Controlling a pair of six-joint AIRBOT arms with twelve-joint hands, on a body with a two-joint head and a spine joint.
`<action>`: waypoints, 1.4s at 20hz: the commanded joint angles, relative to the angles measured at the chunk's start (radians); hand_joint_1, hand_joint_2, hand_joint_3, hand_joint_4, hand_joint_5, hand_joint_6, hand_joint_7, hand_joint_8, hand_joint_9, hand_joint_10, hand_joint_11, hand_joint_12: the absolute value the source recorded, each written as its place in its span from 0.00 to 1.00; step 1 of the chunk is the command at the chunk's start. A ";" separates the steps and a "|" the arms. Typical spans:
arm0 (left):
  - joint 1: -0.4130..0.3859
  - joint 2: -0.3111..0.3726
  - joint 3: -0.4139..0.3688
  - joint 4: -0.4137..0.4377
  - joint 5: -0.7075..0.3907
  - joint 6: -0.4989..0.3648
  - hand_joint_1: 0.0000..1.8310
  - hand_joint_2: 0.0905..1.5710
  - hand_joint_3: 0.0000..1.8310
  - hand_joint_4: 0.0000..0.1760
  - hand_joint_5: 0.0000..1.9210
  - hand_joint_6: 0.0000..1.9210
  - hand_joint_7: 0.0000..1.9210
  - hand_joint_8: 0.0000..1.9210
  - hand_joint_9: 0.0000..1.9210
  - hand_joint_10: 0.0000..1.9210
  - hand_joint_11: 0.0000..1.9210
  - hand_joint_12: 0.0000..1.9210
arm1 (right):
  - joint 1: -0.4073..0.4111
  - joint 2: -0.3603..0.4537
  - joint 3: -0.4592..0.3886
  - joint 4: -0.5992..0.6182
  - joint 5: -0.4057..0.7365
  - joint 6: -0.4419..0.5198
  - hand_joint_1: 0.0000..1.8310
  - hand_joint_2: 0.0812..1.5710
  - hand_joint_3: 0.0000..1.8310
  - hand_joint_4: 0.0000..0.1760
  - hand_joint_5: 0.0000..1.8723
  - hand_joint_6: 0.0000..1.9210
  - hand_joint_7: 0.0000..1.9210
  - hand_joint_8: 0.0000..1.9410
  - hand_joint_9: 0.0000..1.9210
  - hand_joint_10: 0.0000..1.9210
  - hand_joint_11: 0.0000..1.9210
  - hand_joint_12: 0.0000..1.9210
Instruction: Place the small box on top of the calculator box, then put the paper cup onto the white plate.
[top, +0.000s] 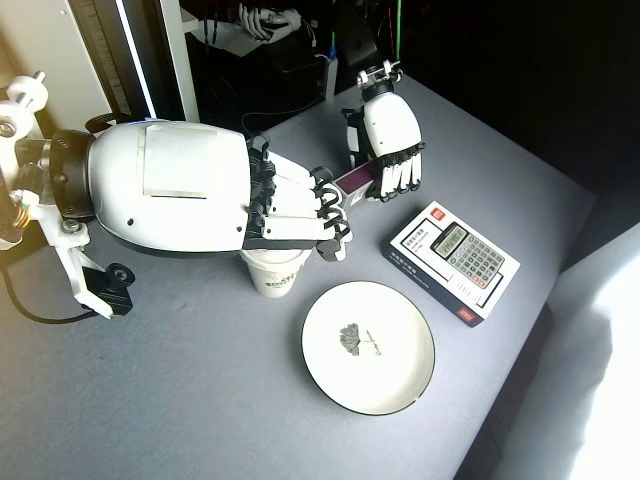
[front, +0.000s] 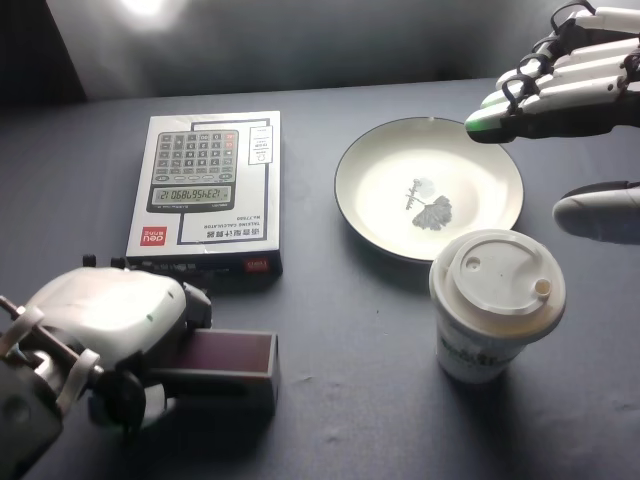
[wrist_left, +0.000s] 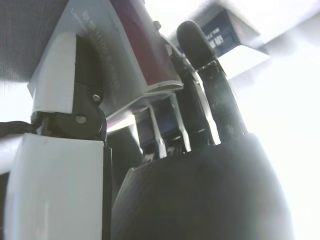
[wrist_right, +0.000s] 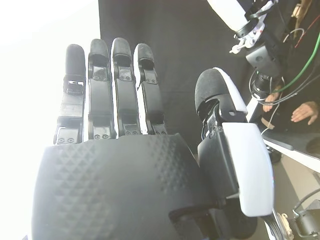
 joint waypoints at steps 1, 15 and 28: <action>-0.016 0.017 0.000 0.043 -0.077 0.010 0.74 0.75 0.00 0.00 0.43 0.50 0.45 0.68 0.35 0.79 0.22 0.66 | 0.003 0.011 -0.001 0.051 0.107 0.002 0.09 0.85 0.00 0.00 0.23 0.01 0.23 0.00 0.21 0.01 0.00 0.53; -0.266 0.030 0.121 -0.054 0.129 0.168 0.74 0.74 0.00 0.00 0.43 0.48 0.46 0.66 0.36 0.78 0.24 0.64 | 0.003 0.010 -0.001 0.059 0.111 0.001 0.06 0.86 0.00 0.00 0.22 0.00 0.23 0.00 0.21 0.00 0.00 0.52; -0.339 -0.054 0.373 0.073 0.338 0.036 0.74 0.75 0.00 0.00 0.43 0.49 0.45 0.68 0.35 0.79 0.21 0.67 | 0.002 0.009 -0.001 0.059 0.113 0.004 0.07 0.86 0.00 0.00 0.23 0.00 0.23 0.00 0.21 0.00 0.00 0.53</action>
